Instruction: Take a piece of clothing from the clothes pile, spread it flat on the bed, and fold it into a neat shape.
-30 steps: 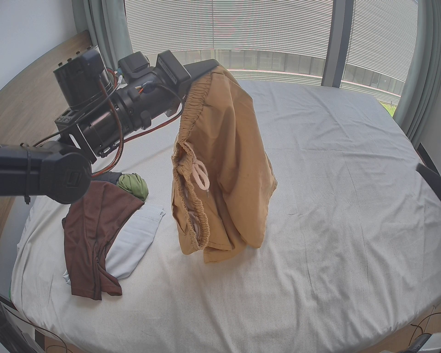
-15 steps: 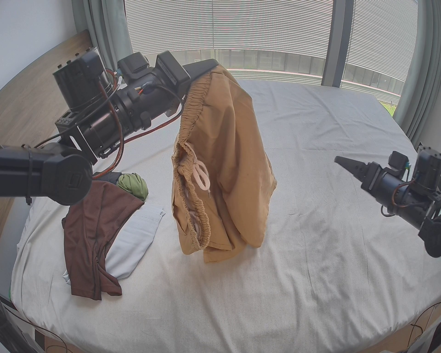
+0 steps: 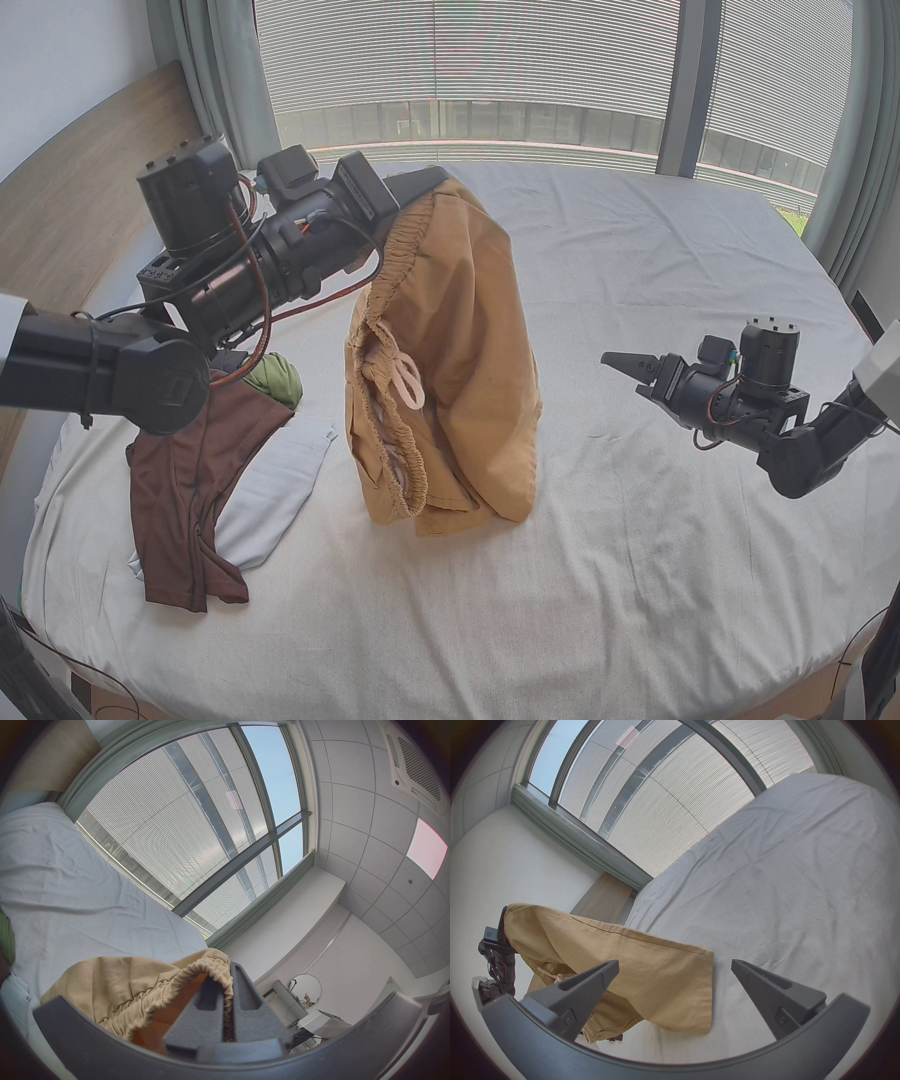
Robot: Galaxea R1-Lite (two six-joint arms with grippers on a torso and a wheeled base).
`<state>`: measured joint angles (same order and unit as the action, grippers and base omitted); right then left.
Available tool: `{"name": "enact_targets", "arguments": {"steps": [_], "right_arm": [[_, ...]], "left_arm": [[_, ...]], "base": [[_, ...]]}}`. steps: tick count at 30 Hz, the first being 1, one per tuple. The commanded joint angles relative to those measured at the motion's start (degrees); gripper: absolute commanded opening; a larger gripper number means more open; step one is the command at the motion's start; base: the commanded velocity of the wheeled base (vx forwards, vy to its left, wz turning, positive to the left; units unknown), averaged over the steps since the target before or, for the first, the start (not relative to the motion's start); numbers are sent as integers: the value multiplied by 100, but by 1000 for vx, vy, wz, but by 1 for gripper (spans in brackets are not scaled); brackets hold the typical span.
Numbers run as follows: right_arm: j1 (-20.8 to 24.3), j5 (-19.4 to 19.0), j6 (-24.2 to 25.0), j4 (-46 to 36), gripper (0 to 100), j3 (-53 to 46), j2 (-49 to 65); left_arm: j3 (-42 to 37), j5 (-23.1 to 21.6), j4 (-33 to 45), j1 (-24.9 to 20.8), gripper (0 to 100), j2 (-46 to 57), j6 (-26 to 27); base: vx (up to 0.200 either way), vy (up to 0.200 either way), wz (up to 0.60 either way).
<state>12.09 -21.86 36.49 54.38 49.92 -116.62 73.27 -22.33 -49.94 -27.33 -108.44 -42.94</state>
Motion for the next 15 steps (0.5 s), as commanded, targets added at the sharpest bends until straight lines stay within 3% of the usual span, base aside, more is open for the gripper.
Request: {"name": "enact_targets", "arguments": {"steps": [1,6,15], "right_arm": [[-5,-214,34,2,100,317,-626],[12,-477,52,-7,100,589,-1074],[179,-504,201,-77,100,1213,-1812]], "left_arm": [[-84,-8,-15,105,0,-143,84],[-155,-17,-50,96,0,-152,84],[-243,1,-147,105,0,-152,92]], "base": [[0,0,0],[0,0,0],[0,0,0]]}}
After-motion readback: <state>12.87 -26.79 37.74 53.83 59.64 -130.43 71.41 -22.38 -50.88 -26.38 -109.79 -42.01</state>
